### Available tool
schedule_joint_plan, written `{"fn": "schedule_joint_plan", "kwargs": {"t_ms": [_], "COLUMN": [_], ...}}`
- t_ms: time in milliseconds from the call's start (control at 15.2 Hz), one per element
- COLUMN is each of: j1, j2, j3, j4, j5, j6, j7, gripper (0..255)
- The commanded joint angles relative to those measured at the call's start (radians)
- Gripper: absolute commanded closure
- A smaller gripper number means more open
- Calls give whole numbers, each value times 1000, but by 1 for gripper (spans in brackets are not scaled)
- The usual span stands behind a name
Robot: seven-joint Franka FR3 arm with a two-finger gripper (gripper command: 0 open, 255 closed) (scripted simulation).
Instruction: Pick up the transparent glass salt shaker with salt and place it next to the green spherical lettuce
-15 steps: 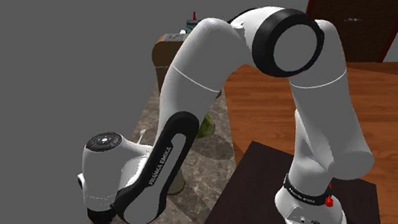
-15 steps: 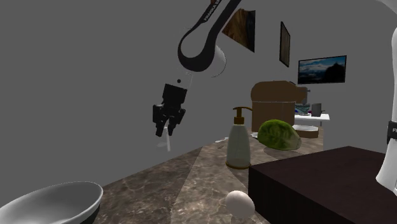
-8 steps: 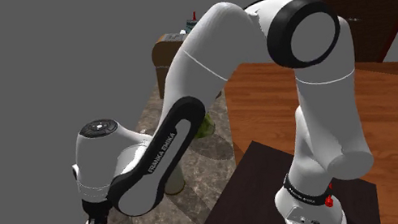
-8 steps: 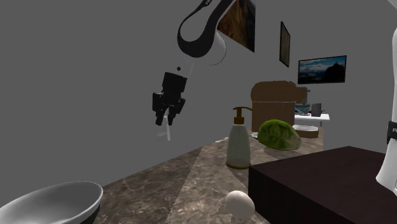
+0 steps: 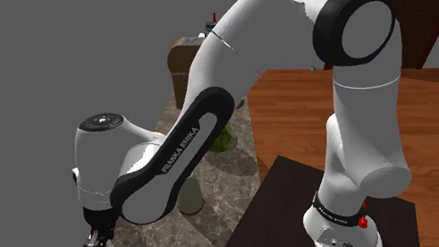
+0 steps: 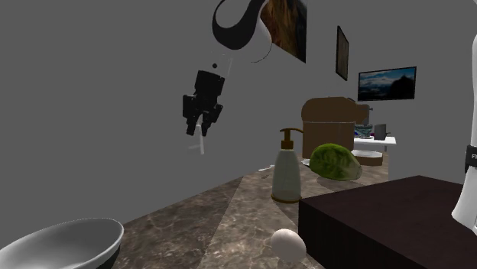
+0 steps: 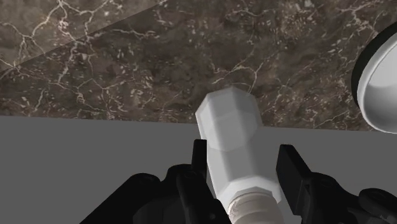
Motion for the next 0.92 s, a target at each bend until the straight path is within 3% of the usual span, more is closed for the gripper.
{"fn": "schedule_joint_plan", "kwargs": {"t_ms": [0, 528, 858], "j1": [-2, -11, -87], "j2": [-20, -82, -205], "j3": [4, 12, 2], "j4": [4, 28, -129], "j5": [6, 27, 132], "j6": [-23, -108, -81], "j7": [-2, -10, -171], "gripper": [255, 255, 255]}}
